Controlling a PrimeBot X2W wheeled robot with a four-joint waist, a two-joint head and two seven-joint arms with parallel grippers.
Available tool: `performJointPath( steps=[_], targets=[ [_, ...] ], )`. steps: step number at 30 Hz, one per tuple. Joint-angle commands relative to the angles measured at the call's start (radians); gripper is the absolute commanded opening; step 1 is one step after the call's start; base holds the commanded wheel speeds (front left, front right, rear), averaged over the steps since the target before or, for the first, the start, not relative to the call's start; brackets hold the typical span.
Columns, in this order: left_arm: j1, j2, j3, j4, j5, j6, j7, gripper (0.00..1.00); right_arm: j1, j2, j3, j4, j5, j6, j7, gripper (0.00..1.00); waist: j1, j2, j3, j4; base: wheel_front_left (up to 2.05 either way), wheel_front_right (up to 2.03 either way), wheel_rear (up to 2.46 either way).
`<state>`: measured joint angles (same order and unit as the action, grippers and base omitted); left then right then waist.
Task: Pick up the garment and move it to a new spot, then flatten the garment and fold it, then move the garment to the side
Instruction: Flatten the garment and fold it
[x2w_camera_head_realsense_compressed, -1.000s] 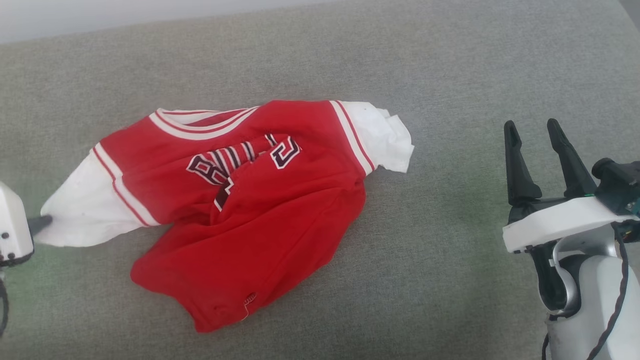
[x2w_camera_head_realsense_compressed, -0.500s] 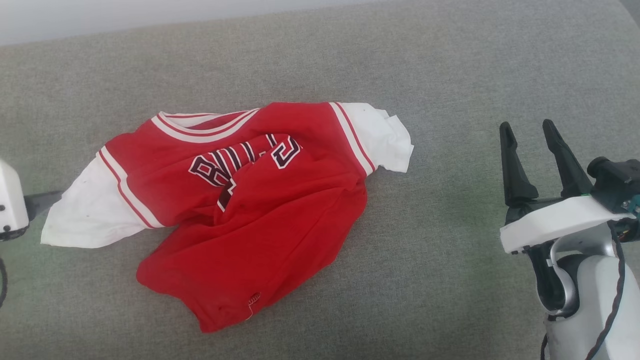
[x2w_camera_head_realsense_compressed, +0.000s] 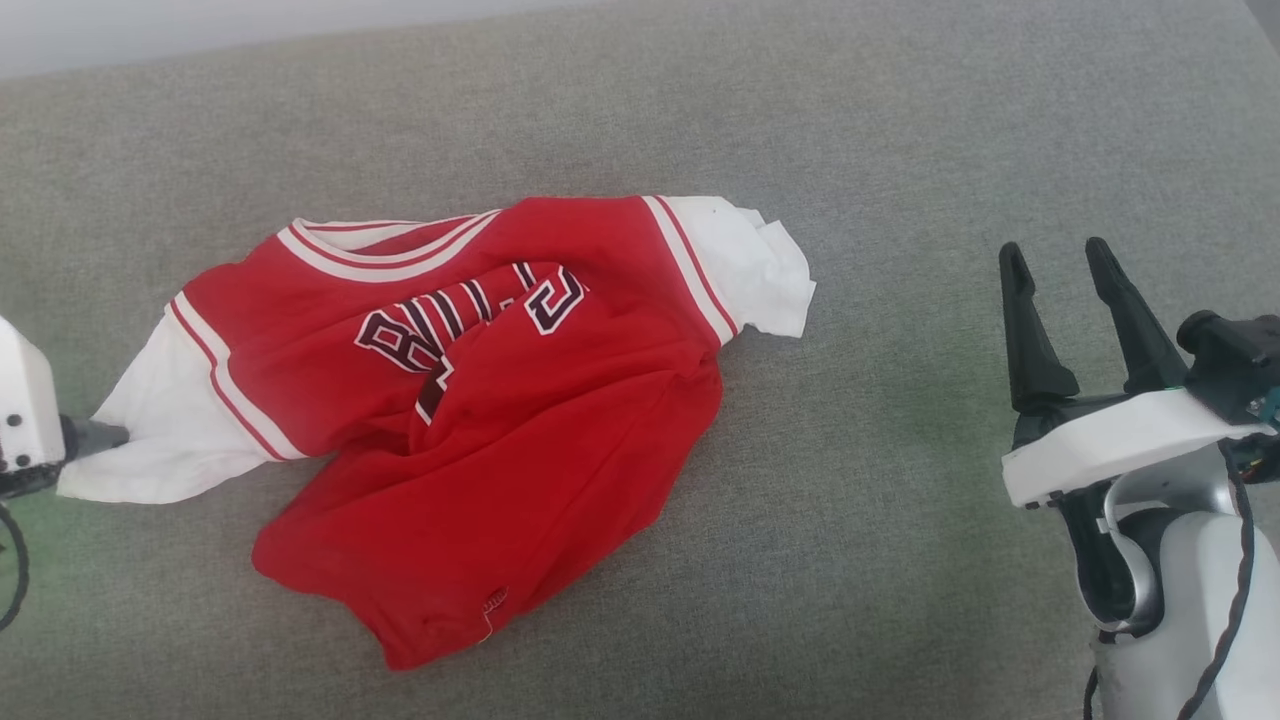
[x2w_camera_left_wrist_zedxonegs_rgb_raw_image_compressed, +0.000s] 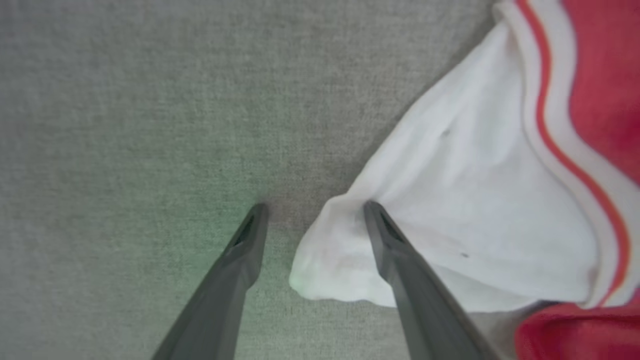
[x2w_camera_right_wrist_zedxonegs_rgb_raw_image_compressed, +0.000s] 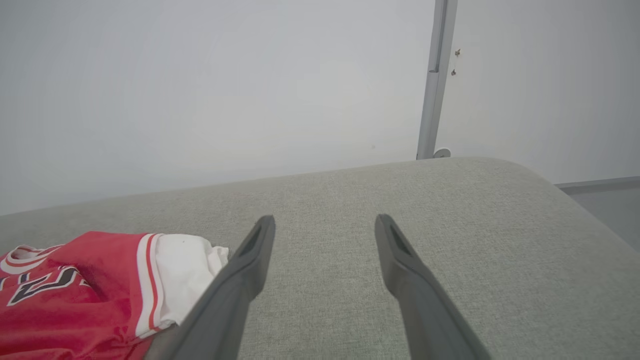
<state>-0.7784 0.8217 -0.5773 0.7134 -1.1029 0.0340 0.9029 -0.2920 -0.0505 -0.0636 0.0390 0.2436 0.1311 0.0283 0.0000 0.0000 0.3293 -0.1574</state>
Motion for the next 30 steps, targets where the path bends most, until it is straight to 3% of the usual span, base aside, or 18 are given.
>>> performJointPath(
  steps=[1, 14, 30],
  targets=[
    [0.016, -0.01, -0.009, 0.017, -0.001, 0.011, 0.015, 1.0, 0.006, 0.0, 0.0, -0.006, -0.005, -0.001, 0.005, 1.0, 0.0, 0.0, 0.002, 0.0, 0.0, 0.0, 0.0],
    [0.095, -0.005, 0.044, -0.021, -0.097, 0.068, 0.057, 1.0, 0.003, 0.0, -0.02, -0.04, -0.011, -0.001, 0.028, 1.0, 0.0, 0.0, 0.025, 0.024, 0.0, 0.0, 0.0],
    [0.152, 0.061, 0.079, -0.255, -0.101, 0.145, 0.036, 1.0, -0.007, 0.0, -0.019, -0.041, -0.006, -0.001, 0.031, 1.0, 0.0, 0.0, 0.04, 0.039, 0.0, 0.0, 0.0]
  ],
)
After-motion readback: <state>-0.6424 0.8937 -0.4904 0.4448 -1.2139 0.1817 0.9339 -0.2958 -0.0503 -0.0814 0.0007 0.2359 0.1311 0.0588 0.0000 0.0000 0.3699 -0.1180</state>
